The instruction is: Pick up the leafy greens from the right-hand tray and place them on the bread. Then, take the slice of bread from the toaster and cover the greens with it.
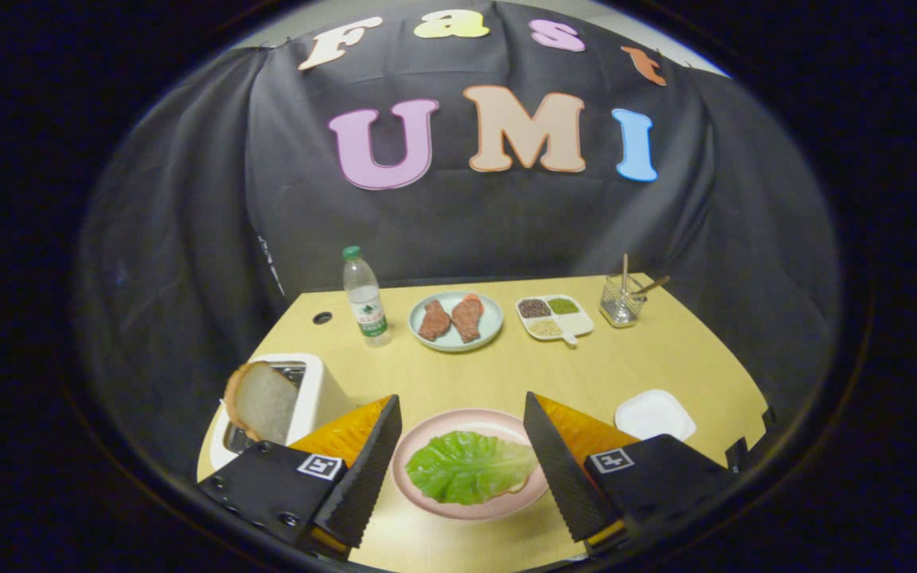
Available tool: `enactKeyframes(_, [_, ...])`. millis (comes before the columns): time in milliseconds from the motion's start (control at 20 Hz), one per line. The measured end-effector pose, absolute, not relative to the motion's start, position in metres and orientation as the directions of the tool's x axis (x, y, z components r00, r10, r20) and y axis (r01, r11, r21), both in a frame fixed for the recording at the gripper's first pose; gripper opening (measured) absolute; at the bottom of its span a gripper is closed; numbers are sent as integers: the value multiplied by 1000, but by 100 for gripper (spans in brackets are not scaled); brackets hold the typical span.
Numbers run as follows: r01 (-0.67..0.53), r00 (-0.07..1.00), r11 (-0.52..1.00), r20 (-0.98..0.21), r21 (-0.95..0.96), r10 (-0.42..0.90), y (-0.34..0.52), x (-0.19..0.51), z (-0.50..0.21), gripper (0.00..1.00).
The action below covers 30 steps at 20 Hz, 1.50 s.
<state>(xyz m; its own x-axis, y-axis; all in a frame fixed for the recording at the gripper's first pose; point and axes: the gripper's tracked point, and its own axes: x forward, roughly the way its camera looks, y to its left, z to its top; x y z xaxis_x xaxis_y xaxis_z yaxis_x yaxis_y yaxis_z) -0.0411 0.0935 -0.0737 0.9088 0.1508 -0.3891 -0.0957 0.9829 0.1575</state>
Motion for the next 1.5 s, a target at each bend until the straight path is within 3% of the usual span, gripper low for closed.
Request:
enactKeyframes(350, [-272, 880, 948, -356, 167, 315, 214, -58, -12, 94])
enactKeyframes(500, [-286, 838, 949, -446, 130, 313, 241, -68, -27, 94])
enactKeyframes(800, [-267, 705, 962, -672, 48, 229, 274, -78, -82, 83])
enactKeyframes(1200, [-285, 579, 957, -805, -51, 129, 281, -74, -130, 41])
enactKeyframes(1400, [-291, 553, 957, -820, -23, 149, 282, -72, -130, 19])
enactKeyframes(1450, [-287, 556, 957, -820, -35, 137, 276, -70, -128, 19])
enactKeyframes(1500, [-290, 548, 957, -824, -24, 145, 274, -70, -127, 11])
